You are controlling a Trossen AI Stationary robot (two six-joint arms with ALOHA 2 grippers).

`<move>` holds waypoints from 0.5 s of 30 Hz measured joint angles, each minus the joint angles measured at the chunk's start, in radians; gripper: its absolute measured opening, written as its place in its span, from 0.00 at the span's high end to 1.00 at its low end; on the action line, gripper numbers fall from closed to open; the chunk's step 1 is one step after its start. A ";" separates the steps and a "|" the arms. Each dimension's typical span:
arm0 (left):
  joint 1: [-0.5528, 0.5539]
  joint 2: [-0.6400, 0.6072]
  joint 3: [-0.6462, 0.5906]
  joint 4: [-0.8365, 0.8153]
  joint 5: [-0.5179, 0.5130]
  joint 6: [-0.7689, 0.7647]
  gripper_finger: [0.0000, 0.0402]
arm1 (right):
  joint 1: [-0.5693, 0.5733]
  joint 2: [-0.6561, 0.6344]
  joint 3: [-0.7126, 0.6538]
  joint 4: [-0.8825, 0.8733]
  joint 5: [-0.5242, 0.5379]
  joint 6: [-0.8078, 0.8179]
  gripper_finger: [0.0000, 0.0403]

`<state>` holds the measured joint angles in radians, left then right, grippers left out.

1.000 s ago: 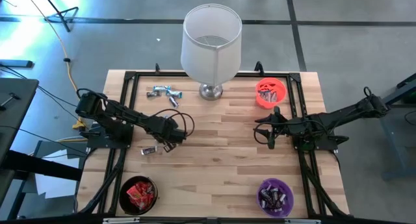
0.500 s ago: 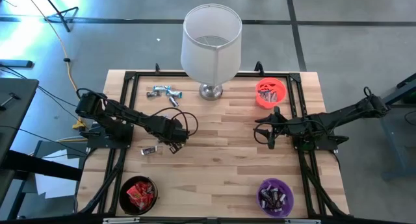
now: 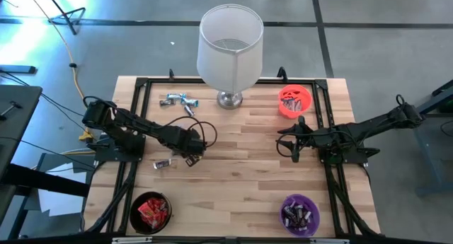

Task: Sort candy
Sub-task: Put the white chocolate bar into the orange bucket

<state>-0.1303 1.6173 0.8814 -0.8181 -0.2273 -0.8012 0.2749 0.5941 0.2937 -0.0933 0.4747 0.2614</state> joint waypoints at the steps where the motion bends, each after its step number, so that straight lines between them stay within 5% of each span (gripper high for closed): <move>1: 0.001 0.000 0.000 0.008 -0.013 0.011 0.77 | 0.000 0.000 0.000 0.000 0.000 0.000 0.55; 15: 0.097 0.000 -0.001 0.031 0.016 0.152 0.71 | 0.000 0.000 0.000 0.000 0.000 0.000 0.55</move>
<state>-0.0329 1.6174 0.8806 -0.7870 -0.2117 -0.6490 0.2745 0.5942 0.2936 -0.0933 0.4751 0.2615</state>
